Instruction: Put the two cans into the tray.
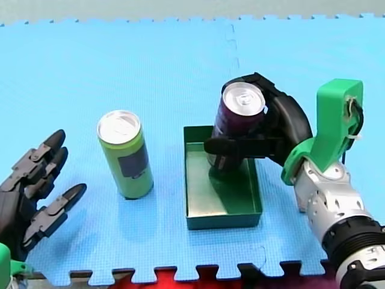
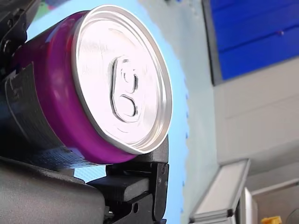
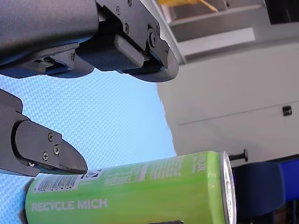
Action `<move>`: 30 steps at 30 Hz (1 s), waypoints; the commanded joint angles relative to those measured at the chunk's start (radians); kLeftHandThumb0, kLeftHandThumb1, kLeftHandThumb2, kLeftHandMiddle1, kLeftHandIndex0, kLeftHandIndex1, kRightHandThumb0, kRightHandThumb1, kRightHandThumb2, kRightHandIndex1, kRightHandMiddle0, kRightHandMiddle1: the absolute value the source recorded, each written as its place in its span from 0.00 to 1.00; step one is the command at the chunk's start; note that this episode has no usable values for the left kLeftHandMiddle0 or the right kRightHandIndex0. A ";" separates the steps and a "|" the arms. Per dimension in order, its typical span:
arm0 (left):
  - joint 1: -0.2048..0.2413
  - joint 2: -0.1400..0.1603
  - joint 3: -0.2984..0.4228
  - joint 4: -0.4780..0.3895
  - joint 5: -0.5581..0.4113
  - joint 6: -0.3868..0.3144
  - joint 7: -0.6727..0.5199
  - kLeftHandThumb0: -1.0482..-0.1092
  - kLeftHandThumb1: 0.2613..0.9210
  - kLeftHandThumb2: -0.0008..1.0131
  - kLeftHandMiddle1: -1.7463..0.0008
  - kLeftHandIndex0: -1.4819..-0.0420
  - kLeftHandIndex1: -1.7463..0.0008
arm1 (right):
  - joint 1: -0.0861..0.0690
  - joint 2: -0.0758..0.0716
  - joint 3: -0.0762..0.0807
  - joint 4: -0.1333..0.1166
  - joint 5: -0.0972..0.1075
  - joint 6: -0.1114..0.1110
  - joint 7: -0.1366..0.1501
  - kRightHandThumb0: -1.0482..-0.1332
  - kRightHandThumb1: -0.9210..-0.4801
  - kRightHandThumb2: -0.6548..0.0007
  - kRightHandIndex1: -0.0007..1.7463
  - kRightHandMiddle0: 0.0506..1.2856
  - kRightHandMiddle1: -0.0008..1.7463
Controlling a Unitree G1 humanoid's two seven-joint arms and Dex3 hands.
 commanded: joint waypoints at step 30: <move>0.028 -0.005 -0.004 -0.053 0.001 0.021 0.014 0.00 1.00 0.05 1.00 0.69 1.00 | -0.004 -0.031 0.011 0.013 -0.041 -0.030 -0.016 0.94 0.25 0.99 1.00 0.37 1.00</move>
